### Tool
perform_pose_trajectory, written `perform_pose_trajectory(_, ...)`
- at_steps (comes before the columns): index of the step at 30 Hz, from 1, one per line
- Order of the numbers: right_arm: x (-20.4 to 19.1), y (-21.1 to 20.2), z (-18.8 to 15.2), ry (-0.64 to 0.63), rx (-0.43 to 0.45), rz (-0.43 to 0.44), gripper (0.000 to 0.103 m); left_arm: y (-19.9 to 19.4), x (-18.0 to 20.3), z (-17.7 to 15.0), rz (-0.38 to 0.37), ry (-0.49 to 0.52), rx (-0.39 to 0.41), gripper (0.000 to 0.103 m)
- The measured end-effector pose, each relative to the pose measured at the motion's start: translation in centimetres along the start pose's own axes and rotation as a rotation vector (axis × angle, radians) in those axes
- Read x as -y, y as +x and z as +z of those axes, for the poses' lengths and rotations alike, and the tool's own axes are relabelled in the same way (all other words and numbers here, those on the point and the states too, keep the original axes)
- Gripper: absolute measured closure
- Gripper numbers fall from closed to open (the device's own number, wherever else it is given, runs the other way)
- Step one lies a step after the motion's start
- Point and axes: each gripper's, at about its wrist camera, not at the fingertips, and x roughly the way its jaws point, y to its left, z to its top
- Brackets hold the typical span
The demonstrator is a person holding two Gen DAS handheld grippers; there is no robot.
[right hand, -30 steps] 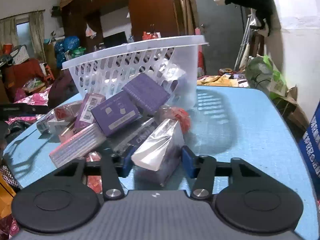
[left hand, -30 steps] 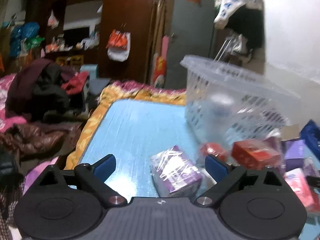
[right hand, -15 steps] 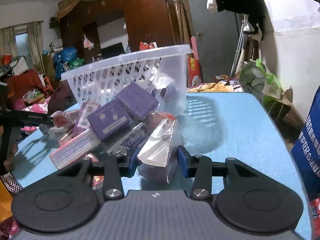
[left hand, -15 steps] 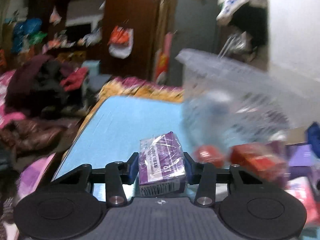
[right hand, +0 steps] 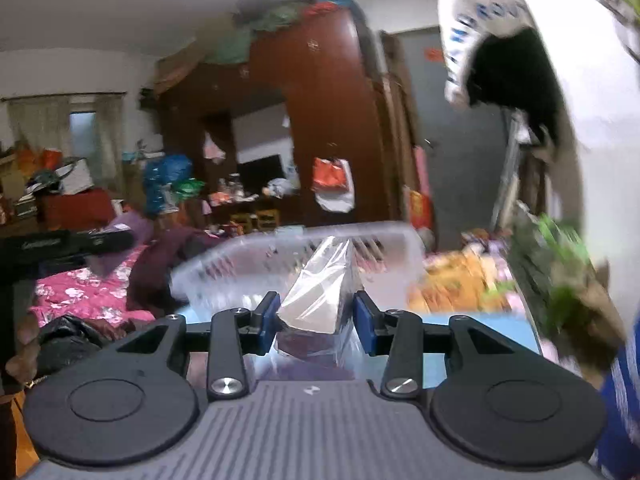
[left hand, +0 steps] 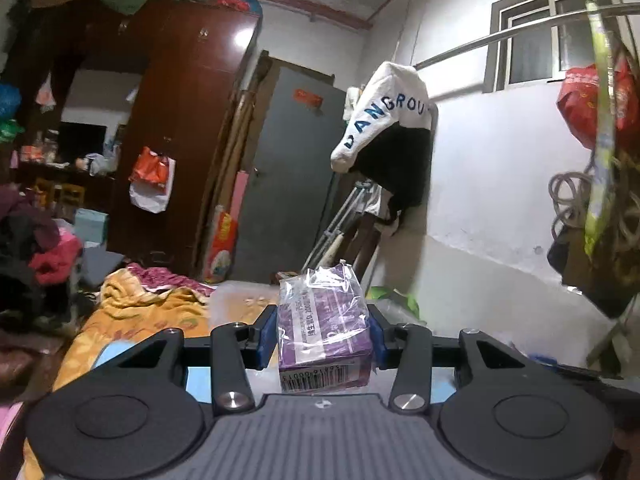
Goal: Organize objects
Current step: 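Release both held items into the white basket, then grasp the red box with the left tool while the right tool grasps the pink box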
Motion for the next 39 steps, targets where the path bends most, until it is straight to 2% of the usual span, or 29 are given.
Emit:
perform_pose_trajectory(2,-0.4,2.7,2.3,-0.025,-0.018,0.009,0.059,3.4,0.6,1.7,0.016,-0.004,-0.049,0.054)
perform_pose_trajectory(4,-0.6,5.3,3.6,-0.032,-0.047,0.022,0.059,6.4,0.6,2.1,0.042,-0.005,-0.086,0.052)
perform_pose_trajectory(7,-1.1,8.6,3.9,-0.075,-0.095,-0.005,0.057,9.2,0.5,1.3,0.073,-0.013,-0.1,0.021)
perform_pose_trajectory(9,-1.1,9.6,3.5,-0.083,-0.131,-0.01,0.055,9.8,0.1,0.8,0.092,-0.029,-0.12,0.021)
perform_pose_trajectory(10,-1.1,9.3,3.2,-0.081,-0.125,-0.016,0.053,9.6,-0.1,0.6,0.09,-0.029,-0.131,0.021)
perform_pose_trajectory(11,-1.2,8.6,2.9,-0.077,-0.112,-0.016,0.046,9.0,-0.2,0.4,0.084,-0.023,-0.134,0.021)
perform_pose_trajectory(14,-1.0,5.0,1.6,-0.065,-0.072,-0.006,0.025,4.0,-0.1,-0.7,0.033,0.004,-0.044,0.02)
perform_pose_trajectory(17,-1.3,1.2,-1.4,-0.063,-0.046,-0.015,0.018,-0.5,0.1,-3.7,0.03,0.021,-0.024,0.011)
perform_pose_trajectory(19,-1.6,0.1,-4.4,-0.06,-0.09,0.012,0.015,-2.0,-0.1,-5.9,0.038,0.012,-0.042,0.011)
perform_pose_trajectory(22,-2.7,-0.5,-9.4,-0.08,-0.172,0.043,0.015,-2.4,-1.0,-9.2,0.025,-0.041,-0.141,0.011)
perform_pose_trajectory(25,-3.4,0.2,-12.2,-0.092,-0.229,0.051,0.018,-1.0,-1.2,-11.0,0.022,-0.036,-0.215,0.011)
perform_pose_trajectory(28,-3.6,0.6,-13.0,-0.077,-0.236,0.085,0.023,0.0,-1.4,-10.8,0.054,-0.019,-0.217,0.011)
perform_pose_trajectory(30,-3.7,0.7,-12.8,-0.099,-0.242,0.087,0.039,1.0,-1.4,-10.4,0.058,-0.011,-0.226,0.011)
perform_pose_trajectory(33,-4.0,1.2,-13.0,-0.111,-0.254,0.091,0.04,2.6,-0.6,-10.5,0.08,0.012,-0.265,0.011)
perform_pose_trajectory(35,-3.8,1.0,-13.4,-0.114,-0.258,0.094,0.049,3.2,-0.4,-10.9,0.076,0.01,-0.279,0.011)
perform_pose_trajectory(36,-3.8,0.7,-13.5,-0.113,-0.251,0.089,0.053,3.4,-0.2,-11.0,0.075,0.013,-0.285,0.014)
perform_pose_trajectory(37,-3.8,0.6,-13.5,-0.113,-0.246,0.082,0.056,3.3,-0.1,-11.1,0.07,0.015,-0.282,0.022)
perform_pose_trajectory(38,-4.0,0.0,-13.9,-0.114,-0.241,0.075,0.064,3.2,0.1,-11.2,0.056,0.017,-0.275,0.033)
perform_pose_trajectory(39,-4.1,-0.5,-14.3,-0.111,-0.235,0.069,0.066,2.9,0.2,-11.2,0.043,0.016,-0.27,0.04)
